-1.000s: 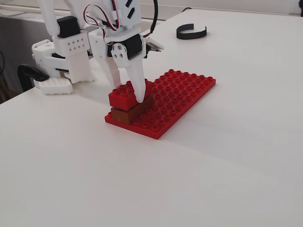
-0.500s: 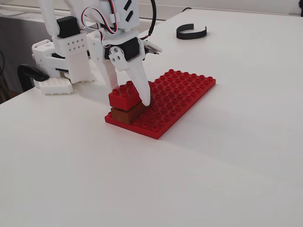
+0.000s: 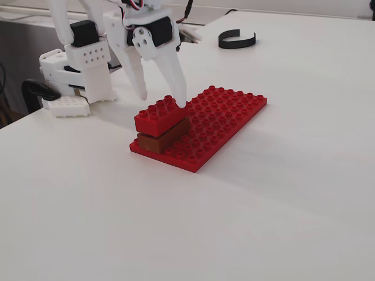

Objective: Grab the loose lego brick and stack it on top of the fixed one.

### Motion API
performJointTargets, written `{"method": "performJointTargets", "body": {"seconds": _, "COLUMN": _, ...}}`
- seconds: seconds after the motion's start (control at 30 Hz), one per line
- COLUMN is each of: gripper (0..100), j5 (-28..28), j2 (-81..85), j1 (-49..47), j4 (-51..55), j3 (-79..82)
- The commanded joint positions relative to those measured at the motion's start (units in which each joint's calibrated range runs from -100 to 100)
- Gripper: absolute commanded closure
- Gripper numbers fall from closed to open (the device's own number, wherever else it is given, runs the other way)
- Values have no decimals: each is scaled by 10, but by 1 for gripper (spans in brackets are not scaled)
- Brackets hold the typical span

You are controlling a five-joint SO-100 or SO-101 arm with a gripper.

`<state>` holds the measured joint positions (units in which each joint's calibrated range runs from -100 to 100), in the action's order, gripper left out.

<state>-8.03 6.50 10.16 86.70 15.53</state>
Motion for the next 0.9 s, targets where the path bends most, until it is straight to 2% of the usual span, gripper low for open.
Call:
{"method": "performJointTargets", "body": {"seconds": 0.0, "gripper": 72, "j5": 1, "j2": 19, "j1": -10, "j4": 84, "j3": -117}}
{"method": "performJointTargets", "body": {"seconds": 0.07, "gripper": 73, "j5": 2, "j2": 45, "j1": -25, "j4": 131, "j3": -177}}
{"method": "performJointTargets", "body": {"seconds": 0.13, "gripper": 74, "j5": 3, "j2": 100, "j1": -42, "j4": 133, "j3": -207}}
{"method": "performJointTargets", "body": {"seconds": 0.2, "gripper": 81, "j5": 6, "j2": 169, "j1": -62, "j4": 133, "j3": -211}}
{"method": "performJointTargets", "body": {"seconds": 0.3, "gripper": 99, "j5": 6, "j2": 287, "j1": -112, "j4": 133, "j3": -191}}
{"method": "performJointTargets", "body": {"seconds": 0.37, "gripper": 98, "j5": 8, "j2": 364, "j1": -147, "j4": 131, "j3": -157}}
{"method": "performJointTargets", "body": {"seconds": 0.53, "gripper": 99, "j5": 28, "j2": 536, "j1": -183, "j4": 113, "j3": -1}}
{"method": "performJointTargets", "body": {"seconds": 0.77, "gripper": 99, "j5": 23, "j2": 822, "j1": -182, "j4": -41, "j3": 361}}
{"method": "performJointTargets", "body": {"seconds": 0.8, "gripper": 99, "j5": 24, "j2": 914, "j1": -188, "j4": -72, "j3": 433}}
{"method": "performJointTargets", "body": {"seconds": 0.87, "gripper": 99, "j5": 26, "j2": 935, "j1": -195, "j4": -67, "j3": 463}}
